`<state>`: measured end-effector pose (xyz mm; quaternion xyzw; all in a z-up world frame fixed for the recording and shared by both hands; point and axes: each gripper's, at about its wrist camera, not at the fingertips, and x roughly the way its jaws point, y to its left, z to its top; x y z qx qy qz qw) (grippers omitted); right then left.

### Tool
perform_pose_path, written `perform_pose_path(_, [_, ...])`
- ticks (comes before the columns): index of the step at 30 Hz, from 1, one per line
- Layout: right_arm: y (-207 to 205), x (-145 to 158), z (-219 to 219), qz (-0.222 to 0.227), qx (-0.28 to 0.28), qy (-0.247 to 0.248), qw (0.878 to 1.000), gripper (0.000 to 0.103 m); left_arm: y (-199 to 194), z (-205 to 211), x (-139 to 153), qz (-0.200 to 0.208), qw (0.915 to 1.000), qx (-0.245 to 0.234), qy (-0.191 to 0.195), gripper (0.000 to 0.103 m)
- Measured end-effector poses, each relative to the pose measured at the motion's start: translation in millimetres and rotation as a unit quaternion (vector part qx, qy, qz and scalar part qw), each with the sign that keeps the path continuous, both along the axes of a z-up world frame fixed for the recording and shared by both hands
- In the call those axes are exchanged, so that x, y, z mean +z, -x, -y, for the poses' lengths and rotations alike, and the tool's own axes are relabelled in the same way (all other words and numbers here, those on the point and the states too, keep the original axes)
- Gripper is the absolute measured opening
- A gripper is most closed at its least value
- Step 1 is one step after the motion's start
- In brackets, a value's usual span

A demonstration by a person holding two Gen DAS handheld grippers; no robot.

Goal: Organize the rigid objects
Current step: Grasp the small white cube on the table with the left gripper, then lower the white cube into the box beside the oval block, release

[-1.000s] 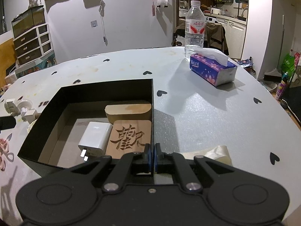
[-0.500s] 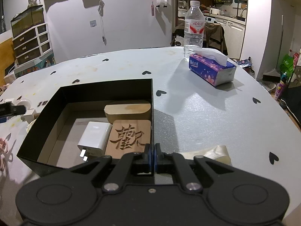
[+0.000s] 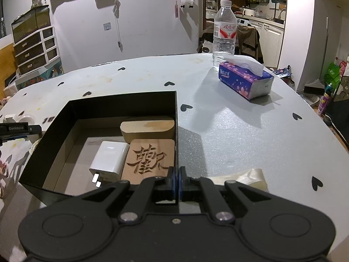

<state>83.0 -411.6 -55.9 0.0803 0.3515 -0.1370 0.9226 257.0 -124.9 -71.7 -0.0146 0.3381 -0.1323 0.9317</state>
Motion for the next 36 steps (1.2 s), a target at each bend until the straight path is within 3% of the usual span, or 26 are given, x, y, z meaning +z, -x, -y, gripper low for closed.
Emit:
perform_pose_path(6, [0, 0, 0, 0.0, 0.0, 0.0, 1.0, 0.003, 2, -6, 4, 0.0, 0.9999, 0.008, 0.01, 0.04])
perform_pose_path(12, [0, 0, 0, 0.0, 0.0, 0.0, 1.0, 0.003, 19, -9, 31, 0.024, 0.9988, -0.001, 0.043, 0.04])
perform_pose_path(19, [-1, -1, 0, -0.001, 0.0, -0.001, 1.0, 0.003, 44, 15, 71, 0.045, 0.9937, -0.059, 0.084, 0.04])
perform_pose_path(24, [-3, -1, 1, -0.001, 0.001, -0.001, 1.0, 0.004, 51, 50, 78, 0.017, 0.989, -0.112, 0.095, 0.04])
perform_pose_path(29, [-3, -1, 1, -0.001, 0.001, -0.002, 1.0, 0.004, 48, 92, 66, -0.028, 0.9868, -0.136, 0.082, 0.04])
perform_pose_path(36, [-2, -1, 2, 0.0, 0.007, -0.003, 1.0, 0.004, 36, 120, 51, -0.044, 0.9916, -0.113, 0.044, 0.04])
